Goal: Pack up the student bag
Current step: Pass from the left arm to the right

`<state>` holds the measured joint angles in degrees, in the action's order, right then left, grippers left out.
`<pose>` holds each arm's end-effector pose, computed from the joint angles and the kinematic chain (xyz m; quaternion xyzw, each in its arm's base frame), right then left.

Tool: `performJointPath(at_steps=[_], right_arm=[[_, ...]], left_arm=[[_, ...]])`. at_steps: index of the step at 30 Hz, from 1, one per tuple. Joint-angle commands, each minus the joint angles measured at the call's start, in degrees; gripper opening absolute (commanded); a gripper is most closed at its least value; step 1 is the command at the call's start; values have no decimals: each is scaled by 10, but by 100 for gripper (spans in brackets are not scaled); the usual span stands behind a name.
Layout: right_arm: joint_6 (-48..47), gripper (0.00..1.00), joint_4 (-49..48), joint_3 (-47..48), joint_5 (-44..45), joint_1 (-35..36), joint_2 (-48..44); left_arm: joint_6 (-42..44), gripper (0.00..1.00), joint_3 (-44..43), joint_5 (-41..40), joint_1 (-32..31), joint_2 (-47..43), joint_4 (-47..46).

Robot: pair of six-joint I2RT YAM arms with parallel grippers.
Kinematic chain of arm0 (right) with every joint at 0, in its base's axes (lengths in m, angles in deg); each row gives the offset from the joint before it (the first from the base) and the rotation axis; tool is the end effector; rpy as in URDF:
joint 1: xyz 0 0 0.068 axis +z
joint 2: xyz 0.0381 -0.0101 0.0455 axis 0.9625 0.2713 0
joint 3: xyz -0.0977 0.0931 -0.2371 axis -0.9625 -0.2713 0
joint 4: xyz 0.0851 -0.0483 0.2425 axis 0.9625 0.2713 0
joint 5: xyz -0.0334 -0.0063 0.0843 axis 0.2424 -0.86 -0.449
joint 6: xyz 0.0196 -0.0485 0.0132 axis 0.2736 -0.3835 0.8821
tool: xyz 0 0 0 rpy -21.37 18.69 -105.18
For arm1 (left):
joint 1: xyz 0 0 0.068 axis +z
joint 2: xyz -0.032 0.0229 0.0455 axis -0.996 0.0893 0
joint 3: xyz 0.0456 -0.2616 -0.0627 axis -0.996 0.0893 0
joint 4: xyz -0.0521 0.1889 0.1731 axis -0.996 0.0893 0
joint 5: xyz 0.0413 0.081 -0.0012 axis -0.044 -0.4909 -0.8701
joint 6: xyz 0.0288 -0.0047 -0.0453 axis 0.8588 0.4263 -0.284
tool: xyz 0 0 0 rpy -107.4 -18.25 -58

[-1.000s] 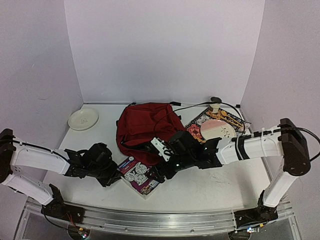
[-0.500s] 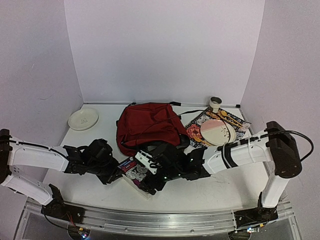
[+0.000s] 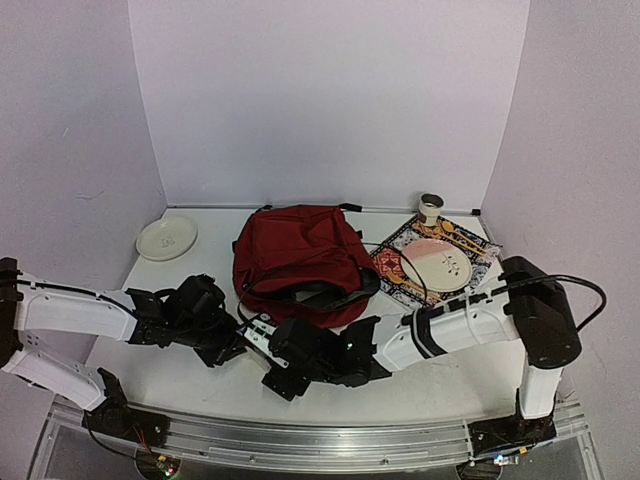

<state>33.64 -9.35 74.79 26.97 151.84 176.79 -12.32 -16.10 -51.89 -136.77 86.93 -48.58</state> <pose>0.1050 0.4269 0.1854 -0.4474 0.7301 0.2252 0.4649 0.1437 -0.1862 0.1638 -0.3510 0.8770 -0.3215 0.0657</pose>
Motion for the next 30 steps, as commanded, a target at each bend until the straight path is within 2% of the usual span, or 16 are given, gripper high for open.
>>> performJointPath(at_steps=[1,11,18,22,24,26,28,30], right_arm=[[-33,85,46,32,103,19,31],[-53,80,67,62,171,43,66],[-53,63,71,63,206,43,57],[-54,48,72,63,202,43,52],[-56,35,73,60,193,44,43],[-58,21,73,56,184,43,31],[-57,0,72,52,179,44,17],[-57,0,72,45,173,44,-2]], left_arm=[[-10,0,-43,5,2,-17,-40],[-10,0,-48,9,2,-17,-40],[-10,0,-43,9,2,-23,-39],[-12,2,-38,6,2,-33,-39],[-12,7,-35,2,2,-40,-39],[-13,18,-31,-4,2,-51,-38],[-14,30,-26,-13,2,-64,-36],[-14,41,-21,-23,3,-81,-33]])
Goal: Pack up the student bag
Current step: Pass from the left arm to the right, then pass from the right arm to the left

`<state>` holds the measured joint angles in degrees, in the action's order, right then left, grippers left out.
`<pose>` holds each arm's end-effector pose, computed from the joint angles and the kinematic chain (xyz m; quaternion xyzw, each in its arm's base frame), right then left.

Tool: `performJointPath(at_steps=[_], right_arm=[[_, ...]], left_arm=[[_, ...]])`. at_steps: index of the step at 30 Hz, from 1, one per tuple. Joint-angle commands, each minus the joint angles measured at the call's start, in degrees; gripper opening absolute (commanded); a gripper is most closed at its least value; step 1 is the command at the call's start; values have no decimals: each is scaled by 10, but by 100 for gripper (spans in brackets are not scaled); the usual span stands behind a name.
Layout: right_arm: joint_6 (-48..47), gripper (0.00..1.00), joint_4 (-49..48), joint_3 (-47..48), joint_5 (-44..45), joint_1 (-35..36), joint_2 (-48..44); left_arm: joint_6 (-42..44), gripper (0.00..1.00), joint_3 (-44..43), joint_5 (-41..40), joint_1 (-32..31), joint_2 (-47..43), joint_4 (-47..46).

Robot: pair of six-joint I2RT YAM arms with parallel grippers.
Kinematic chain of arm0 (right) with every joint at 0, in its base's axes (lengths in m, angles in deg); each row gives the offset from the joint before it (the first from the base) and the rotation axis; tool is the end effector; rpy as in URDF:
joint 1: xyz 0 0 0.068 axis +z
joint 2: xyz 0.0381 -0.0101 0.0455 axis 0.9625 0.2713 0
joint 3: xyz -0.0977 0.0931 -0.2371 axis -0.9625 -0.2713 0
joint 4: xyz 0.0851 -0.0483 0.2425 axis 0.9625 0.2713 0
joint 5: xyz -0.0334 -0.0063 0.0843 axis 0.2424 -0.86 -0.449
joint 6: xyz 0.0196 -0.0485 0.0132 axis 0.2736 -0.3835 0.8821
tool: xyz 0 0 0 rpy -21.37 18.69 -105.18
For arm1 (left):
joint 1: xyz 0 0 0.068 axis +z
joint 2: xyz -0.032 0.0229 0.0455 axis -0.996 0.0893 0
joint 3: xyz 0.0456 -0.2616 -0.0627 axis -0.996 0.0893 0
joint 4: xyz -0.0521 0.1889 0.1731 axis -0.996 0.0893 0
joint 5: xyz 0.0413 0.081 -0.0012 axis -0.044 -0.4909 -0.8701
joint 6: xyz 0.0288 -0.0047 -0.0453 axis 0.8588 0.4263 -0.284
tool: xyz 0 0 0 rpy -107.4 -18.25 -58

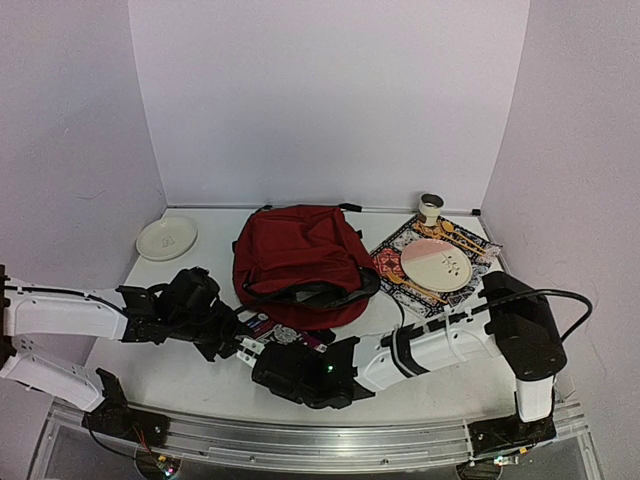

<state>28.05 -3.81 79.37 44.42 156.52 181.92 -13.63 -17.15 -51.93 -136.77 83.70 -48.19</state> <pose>0.0808 0.4428 0.1662 -0.4620 0.7233 0.0781 0.5072 0.1435 -0.1859 0.1809 -0.3558 0.8625 -0.3528 0.0710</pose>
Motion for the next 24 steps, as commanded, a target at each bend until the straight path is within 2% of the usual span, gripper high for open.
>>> performJointPath(at_steps=[1,5,12,16,19,24], right_arm=[[-2,0,17,-4,-5,-2,-64],[-4,0,17,-13,-8,-3,-103],[-24,0,19,-9,17,-3,-150],[-32,0,22,-2,24,-3,-151],[-29,0,25,3,41,-3,-148],[-20,0,29,8,58,-3,-141]], left_arm=[[-1,48,-8,-29,3,-58,-35],[0,71,-3,-47,3,-86,-23],[5,93,-12,-31,3,-107,0],[11,98,-20,-12,3,-109,18],[20,99,-35,-8,3,-113,69],[17,99,-53,-45,3,-151,155]])
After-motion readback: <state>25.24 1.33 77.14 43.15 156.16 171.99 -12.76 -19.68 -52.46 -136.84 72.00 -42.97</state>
